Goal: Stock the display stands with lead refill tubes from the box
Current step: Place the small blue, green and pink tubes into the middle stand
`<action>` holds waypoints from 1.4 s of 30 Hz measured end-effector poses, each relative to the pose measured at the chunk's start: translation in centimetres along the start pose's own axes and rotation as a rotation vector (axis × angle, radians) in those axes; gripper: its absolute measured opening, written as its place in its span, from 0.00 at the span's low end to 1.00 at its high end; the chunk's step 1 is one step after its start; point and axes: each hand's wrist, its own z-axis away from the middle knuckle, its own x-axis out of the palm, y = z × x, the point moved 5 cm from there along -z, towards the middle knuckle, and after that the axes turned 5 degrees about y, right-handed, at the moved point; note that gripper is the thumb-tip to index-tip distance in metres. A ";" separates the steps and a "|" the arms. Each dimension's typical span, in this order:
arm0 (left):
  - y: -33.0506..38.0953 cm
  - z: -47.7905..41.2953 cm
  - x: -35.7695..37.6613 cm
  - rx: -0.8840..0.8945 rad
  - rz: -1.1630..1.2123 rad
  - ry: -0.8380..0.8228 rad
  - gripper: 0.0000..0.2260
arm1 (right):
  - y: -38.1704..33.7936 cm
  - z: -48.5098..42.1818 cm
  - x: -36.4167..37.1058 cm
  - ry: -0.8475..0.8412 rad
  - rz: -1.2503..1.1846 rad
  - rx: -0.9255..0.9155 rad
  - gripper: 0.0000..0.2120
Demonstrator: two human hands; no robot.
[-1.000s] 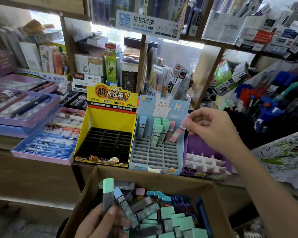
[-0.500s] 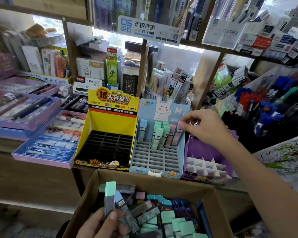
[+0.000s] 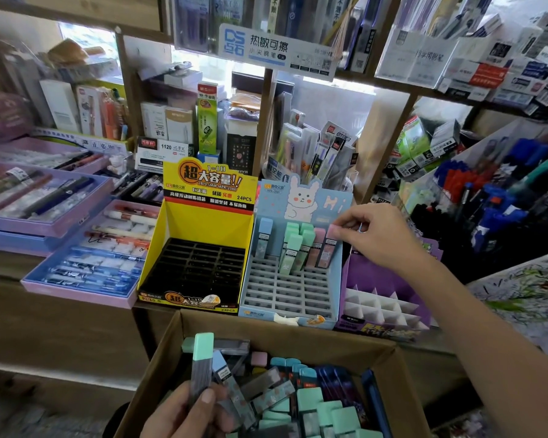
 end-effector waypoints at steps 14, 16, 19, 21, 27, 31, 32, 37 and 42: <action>-0.1 -0.2 -0.1 -0.009 -0.014 0.011 0.08 | -0.3 -0.4 1.7 -0.098 0.263 -0.079 0.04; -0.6 -0.4 -0.2 -0.013 -0.016 0.006 0.08 | -0.2 -0.4 1.8 -0.097 0.280 -0.083 0.05; -1.1 -0.9 -0.4 0.018 0.004 0.030 0.07 | -0.4 -0.2 1.9 -0.102 0.322 -0.115 0.06; -1.4 -0.7 -0.3 0.025 -0.029 0.016 0.08 | -0.8 0.1 1.6 -0.071 0.363 -0.140 0.07; 0.5 -0.7 -0.5 -0.079 -0.042 -0.253 0.12 | -3.0 4.8 -2.1 0.296 -0.008 -0.074 0.07; -0.2 -1.0 -0.1 -0.027 -0.049 -0.084 0.18 | -3.2 11.3 -1.3 0.176 -0.226 0.100 0.09; -1.2 -0.6 0.5 -0.112 0.041 -0.060 0.20 | -3.0 13.1 -0.6 0.123 -0.239 0.144 0.10; 1.6 -1.9 1.6 -0.271 0.234 -0.099 0.26 | -1.0 20.1 4.0 -0.220 -0.293 0.386 0.16; 3.1 -1.2 2.1 -0.030 0.039 -0.029 0.11 | 2.2 23.5 8.1 -0.598 -0.134 0.526 0.08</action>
